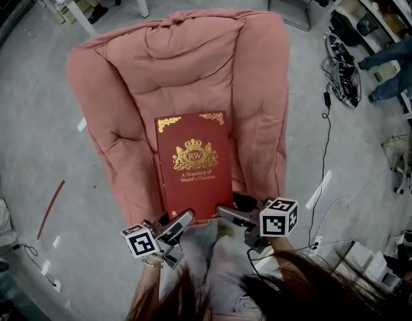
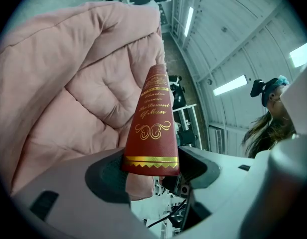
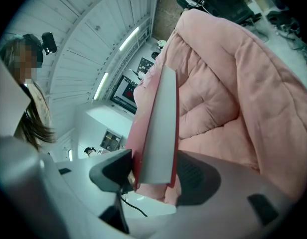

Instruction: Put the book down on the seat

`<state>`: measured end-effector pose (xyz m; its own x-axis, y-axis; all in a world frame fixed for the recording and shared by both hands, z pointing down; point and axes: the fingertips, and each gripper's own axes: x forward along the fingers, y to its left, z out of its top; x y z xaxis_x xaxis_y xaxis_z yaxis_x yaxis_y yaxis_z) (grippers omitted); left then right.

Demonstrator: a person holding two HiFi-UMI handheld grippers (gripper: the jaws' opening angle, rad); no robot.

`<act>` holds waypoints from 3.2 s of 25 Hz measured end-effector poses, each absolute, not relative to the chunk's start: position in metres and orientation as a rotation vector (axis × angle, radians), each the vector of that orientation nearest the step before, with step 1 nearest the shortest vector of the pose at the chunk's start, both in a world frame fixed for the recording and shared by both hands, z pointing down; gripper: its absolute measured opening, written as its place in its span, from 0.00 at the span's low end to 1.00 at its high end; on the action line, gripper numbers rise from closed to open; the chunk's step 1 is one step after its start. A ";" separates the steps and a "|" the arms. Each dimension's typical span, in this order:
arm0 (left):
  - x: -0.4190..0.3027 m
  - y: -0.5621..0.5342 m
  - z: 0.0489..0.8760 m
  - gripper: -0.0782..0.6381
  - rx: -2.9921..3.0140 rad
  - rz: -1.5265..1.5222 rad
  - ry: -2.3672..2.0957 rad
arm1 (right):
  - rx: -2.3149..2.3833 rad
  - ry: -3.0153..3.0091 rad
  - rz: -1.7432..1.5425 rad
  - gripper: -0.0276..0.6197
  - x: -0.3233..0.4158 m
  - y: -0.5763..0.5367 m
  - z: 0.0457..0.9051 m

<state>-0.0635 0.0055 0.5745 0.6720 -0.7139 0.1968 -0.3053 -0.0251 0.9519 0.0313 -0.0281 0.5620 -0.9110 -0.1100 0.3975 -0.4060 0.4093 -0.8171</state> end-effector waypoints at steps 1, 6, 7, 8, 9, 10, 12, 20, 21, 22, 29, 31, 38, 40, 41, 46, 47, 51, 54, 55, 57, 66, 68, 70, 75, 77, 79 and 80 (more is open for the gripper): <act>-0.064 0.005 0.579 0.51 1.612 -0.399 -0.849 | 0.455 -2.383 1.504 0.49 0.031 -0.028 0.566; -0.067 -0.007 0.609 0.51 1.604 -0.379 -0.837 | 0.471 -2.362 1.519 0.49 0.029 -0.039 0.596; -0.068 -0.009 0.614 0.51 1.602 -0.377 -0.835 | 0.471 -2.358 1.519 0.49 0.028 -0.041 0.602; -0.068 -0.009 0.618 0.51 1.599 -0.376 -0.835 | 0.470 -2.355 1.519 0.49 0.027 -0.041 0.605; -0.069 -0.006 0.620 0.51 1.595 -0.377 -0.835 | 0.469 -2.352 1.519 0.49 0.026 -0.039 0.607; -0.070 -0.003 0.622 0.51 1.591 -0.378 -0.836 | 0.468 -2.349 1.520 0.49 0.025 -0.035 0.610; -0.071 0.001 0.632 0.51 1.583 -0.387 -0.835 | 0.471 -2.340 1.522 0.49 0.024 -0.032 0.619; -0.071 -0.008 0.673 0.51 1.556 -0.364 -0.803 | 0.484 -2.282 1.525 0.49 0.024 -0.040 0.658; -0.071 -0.008 0.676 0.51 1.555 -0.362 -0.799 | 0.488 -2.277 1.523 0.49 0.024 -0.040 0.661; -0.071 -0.009 0.678 0.51 1.554 -0.360 -0.796 | 0.493 -2.275 1.524 0.49 0.024 -0.040 0.663; -0.068 -0.008 0.687 0.52 1.542 -0.338 -0.777 | 0.503 -2.269 1.523 0.49 0.023 -0.041 0.668; -0.067 -0.008 0.692 0.52 1.537 -0.332 -0.770 | 0.487 -2.265 1.502 0.49 0.025 -0.041 0.675; -0.065 -0.007 0.709 0.52 1.506 -0.318 -0.767 | 0.471 -2.252 1.497 0.49 0.025 -0.042 0.690; -0.066 -0.004 0.710 0.52 1.497 -0.308 -0.768 | 0.473 -2.249 1.509 0.49 0.024 -0.039 0.692; -0.066 -0.003 0.712 0.52 1.493 -0.303 -0.771 | 0.475 -2.248 1.517 0.49 0.024 -0.039 0.693; -0.065 -0.005 0.730 0.53 1.463 -0.305 -0.785 | 0.487 -2.236 1.544 0.49 0.024 -0.042 0.709; -0.065 -0.005 0.733 0.53 1.457 -0.309 -0.790 | 0.491 -2.234 1.551 0.49 0.024 -0.042 0.712; -0.067 -0.004 0.742 0.53 1.434 -0.311 -0.812 | 0.502 -2.230 1.572 0.49 0.022 -0.044 0.721; -0.068 -0.006 0.747 0.54 1.433 -0.300 -0.814 | 0.497 -2.226 1.565 0.49 0.020 -0.044 0.727; -0.068 -0.006 0.750 0.54 1.433 -0.293 -0.813 | 0.495 -2.224 1.561 0.49 0.021 -0.044 0.730; -0.065 -0.005 0.755 0.54 1.428 -0.278 -0.811 | 0.491 -2.218 1.555 0.49 0.022 -0.044 0.734; -0.065 -0.003 0.778 0.56 1.422 -0.126 -0.867 | 0.538 -2.157 1.386 0.46 0.026 -0.045 0.760; -0.061 0.002 0.790 0.56 1.444 -0.012 -0.883 | 0.583 -2.131 1.239 0.25 0.031 -0.047 0.773; -0.056 0.005 0.797 0.56 1.434 0.022 -0.873 | 0.589 -2.115 1.211 0.25 0.034 -0.049 0.781; -0.055 0.006 0.803 0.56 1.403 0.066 -0.876 | 0.573 -2.074 1.196 0.25 0.034 -0.052 0.789; -0.055 0.007 0.804 0.56 1.391 0.085 -0.882 | 0.574 -2.056 1.199 0.25 0.033 -0.051 0.791; -0.055 0.008 0.805 0.56 1.381 0.105 -0.888 | 0.580 -2.044 1.212 0.25 0.033 -0.050 0.792; -0.056 0.008 0.805 0.56 1.378 0.115 -0.891 | 0.582 -2.040 1.216 0.25 0.032 -0.050 0.793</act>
